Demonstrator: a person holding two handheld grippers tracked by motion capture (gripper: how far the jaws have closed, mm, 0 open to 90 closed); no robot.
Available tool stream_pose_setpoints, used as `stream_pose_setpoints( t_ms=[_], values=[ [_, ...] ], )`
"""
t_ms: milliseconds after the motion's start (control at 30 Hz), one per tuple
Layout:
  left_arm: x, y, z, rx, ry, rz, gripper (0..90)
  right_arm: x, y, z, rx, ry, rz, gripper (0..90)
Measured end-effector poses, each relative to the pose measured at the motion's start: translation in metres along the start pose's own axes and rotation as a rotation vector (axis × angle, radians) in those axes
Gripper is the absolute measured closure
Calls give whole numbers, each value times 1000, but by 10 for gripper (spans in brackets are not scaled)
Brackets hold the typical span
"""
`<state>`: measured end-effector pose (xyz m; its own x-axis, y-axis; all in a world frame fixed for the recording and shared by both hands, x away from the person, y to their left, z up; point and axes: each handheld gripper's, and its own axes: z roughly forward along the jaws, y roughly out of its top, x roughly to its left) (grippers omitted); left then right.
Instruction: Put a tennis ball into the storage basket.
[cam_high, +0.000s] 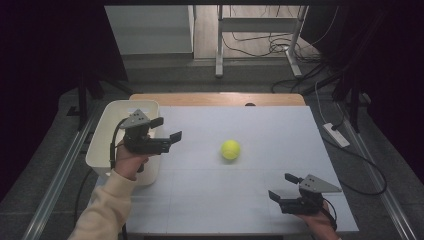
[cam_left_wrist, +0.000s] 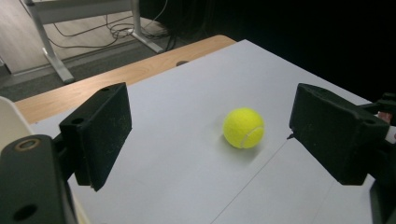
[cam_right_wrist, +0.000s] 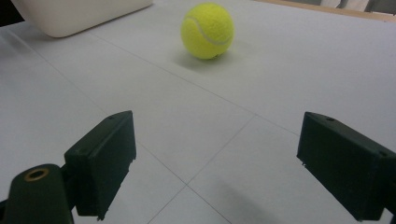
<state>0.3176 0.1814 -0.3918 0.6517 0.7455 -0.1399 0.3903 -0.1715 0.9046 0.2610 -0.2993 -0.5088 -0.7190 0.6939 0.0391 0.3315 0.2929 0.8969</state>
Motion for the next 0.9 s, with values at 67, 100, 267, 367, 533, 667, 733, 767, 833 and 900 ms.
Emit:
stream_pose_setpoints(
  t_ms=[67, 100, 267, 367, 533, 667, 733, 767, 833, 900],
  values=[
    [-2, 0, 3, 4, -6, 2, 142, 0, 0, 0, 0, 0, 0, 119],
    [-2, 0, 4, 7, -9, 4, 142, 0, 0, 0, 0, -1, 1, 119],
    [-6, 1, 11, 19, -20, 11, 145, 0, 0, -1, -1, 0, 2, 119],
    [-8, 2, 15, 30, -26, 18, 145, 0, 0, -1, -2, -1, 3, 119],
    [-9, 2, 20, 33, -38, 10, 144, 0, -1, -1, -2, -1, 4, 119],
    [-10, 2, 22, 26, -41, 7, 146, -1, 0, 0, -2, 0, 1, 119],
    [-12, 2, 24, 31, -44, 11, 146, 0, 0, 0, -3, 1, -1, 119],
    [-13, 2, 25, 34, -47, 13, 146, 0, 0, 0, -1, 3, -3, 119],
    [-14, 3, 29, 40, -53, 16, 145, 0, 0, 1, -1, 3, -5, 119],
    [-14, 3, 31, 45, -60, 17, 145, -1, 0, 0, 0, 1, -3, 119]
  ],
)
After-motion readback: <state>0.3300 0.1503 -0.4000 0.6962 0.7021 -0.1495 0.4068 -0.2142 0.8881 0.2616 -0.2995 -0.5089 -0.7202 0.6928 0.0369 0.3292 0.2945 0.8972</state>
